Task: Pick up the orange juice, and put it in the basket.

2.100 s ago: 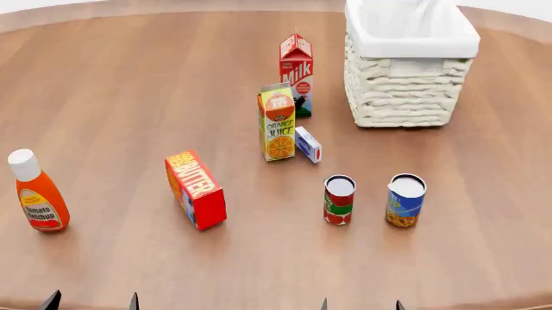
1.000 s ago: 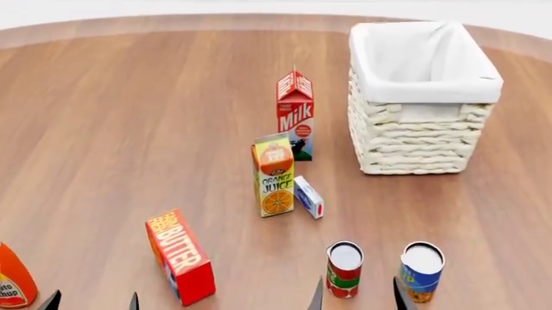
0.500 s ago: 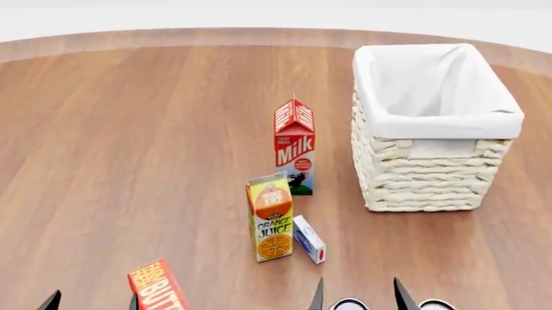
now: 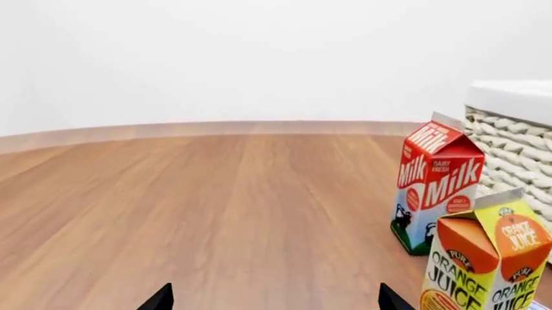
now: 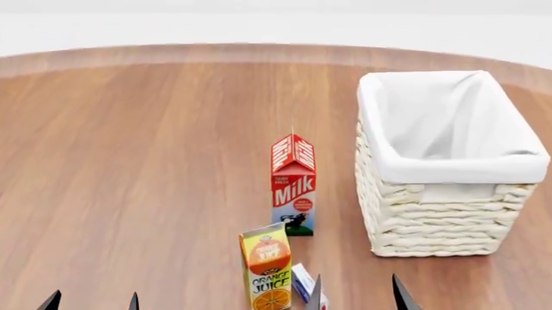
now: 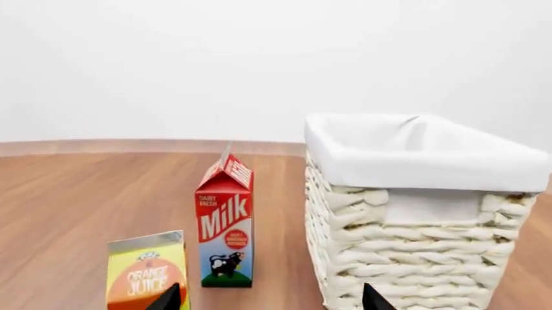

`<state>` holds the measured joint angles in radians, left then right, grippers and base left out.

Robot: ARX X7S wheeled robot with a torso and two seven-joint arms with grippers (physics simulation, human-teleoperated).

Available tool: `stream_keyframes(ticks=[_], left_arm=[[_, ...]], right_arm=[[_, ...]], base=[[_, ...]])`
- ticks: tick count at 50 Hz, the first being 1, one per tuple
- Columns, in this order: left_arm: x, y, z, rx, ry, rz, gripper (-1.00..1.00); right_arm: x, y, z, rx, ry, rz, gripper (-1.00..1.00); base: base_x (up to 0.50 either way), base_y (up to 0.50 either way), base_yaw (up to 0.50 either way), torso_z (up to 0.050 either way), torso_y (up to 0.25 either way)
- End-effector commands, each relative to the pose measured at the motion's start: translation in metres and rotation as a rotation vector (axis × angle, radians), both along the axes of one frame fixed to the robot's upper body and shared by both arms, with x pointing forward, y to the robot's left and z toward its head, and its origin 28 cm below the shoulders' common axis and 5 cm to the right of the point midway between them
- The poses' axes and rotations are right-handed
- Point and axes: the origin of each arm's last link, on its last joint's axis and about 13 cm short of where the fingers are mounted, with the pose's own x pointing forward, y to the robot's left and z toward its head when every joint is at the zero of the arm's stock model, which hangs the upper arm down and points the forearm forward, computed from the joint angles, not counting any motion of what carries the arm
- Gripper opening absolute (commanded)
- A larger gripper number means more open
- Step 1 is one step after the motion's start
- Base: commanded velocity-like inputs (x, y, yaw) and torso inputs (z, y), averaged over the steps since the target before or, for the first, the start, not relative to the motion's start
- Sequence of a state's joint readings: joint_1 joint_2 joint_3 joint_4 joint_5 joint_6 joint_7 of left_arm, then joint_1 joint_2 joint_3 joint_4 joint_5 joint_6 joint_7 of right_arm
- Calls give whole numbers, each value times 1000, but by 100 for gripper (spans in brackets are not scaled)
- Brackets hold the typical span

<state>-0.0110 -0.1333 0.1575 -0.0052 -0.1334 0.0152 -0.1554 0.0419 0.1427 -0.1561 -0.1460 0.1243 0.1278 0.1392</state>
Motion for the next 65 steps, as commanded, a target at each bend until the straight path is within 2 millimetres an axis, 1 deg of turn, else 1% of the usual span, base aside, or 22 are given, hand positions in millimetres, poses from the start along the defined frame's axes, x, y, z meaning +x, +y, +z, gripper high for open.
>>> stream_keyframes(ticks=[1, 37, 42, 49, 58, 65], left_arm=[[0, 0, 0, 0, 0, 0, 100], [0, 0, 0, 0, 0, 0, 100], [0, 0, 0, 0, 0, 0, 100], [0, 0, 0, 0, 0, 0, 100], [0, 0, 0, 0, 0, 0, 100], [0, 0, 0, 0, 0, 0, 100]], right_arm=[[0, 1, 1, 0, -4, 5, 100], [0, 2, 2, -5, -13, 4, 100], [-2, 2, 6, 8, -25, 11, 100], [-14, 3, 14, 23, -19, 54, 100], [-34, 4, 16, 10, -28, 107, 100], [-50, 6, 13, 2, -29, 142, 100]], base=[[309, 0, 0, 0, 0], [307, 0, 0, 0, 0], [48, 0, 0, 0, 0], [0, 0, 0, 0, 0], [0, 0, 0, 0, 0], [0, 0, 0, 0, 0]])
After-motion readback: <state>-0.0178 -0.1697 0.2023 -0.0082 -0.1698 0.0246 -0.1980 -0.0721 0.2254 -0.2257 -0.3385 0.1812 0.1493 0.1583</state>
